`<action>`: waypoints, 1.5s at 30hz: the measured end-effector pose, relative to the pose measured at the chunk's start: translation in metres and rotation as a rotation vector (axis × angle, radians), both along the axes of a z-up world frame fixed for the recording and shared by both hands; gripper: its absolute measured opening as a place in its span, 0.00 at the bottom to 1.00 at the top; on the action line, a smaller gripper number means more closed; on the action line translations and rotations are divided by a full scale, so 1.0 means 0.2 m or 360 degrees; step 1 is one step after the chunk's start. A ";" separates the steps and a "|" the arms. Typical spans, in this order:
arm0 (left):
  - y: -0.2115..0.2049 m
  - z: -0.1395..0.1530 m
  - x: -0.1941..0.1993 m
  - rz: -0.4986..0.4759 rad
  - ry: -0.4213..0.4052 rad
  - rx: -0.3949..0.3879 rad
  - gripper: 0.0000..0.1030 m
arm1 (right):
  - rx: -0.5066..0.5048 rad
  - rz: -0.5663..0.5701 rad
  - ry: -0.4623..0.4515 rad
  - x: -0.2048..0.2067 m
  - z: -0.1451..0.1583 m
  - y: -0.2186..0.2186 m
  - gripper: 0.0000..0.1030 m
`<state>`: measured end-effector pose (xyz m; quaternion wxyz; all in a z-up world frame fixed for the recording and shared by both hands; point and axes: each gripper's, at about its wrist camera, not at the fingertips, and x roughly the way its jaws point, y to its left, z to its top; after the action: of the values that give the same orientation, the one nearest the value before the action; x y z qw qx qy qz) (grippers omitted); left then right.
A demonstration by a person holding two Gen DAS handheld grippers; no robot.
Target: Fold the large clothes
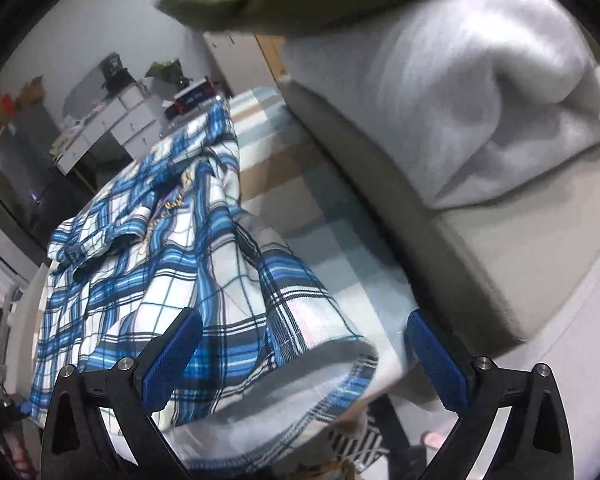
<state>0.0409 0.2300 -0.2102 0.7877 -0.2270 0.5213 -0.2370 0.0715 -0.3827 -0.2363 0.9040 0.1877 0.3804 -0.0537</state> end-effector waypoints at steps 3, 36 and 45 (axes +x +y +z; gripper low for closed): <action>0.03 -0.01 0.03 0.0009 0.0031 -0.0196 0.97 | -0.0017 0.0098 -0.0014 0.00 0.01 0.05 0.70; -0.07 0.02 -0.01 0.0188 -0.0041 0.0655 0.03 | 0.0047 0.0404 -0.0239 -0.13 0.17 0.23 0.03; 0.01 0.17 -0.10 0.0212 -0.0062 0.0431 0.03 | 0.0220 0.0483 -0.0217 -0.35 0.25 0.20 0.03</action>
<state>0.0204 0.2317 -0.1771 0.8350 -0.1483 0.5170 -0.1162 0.0014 -0.3419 -0.1858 0.9103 0.1932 0.3449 0.1224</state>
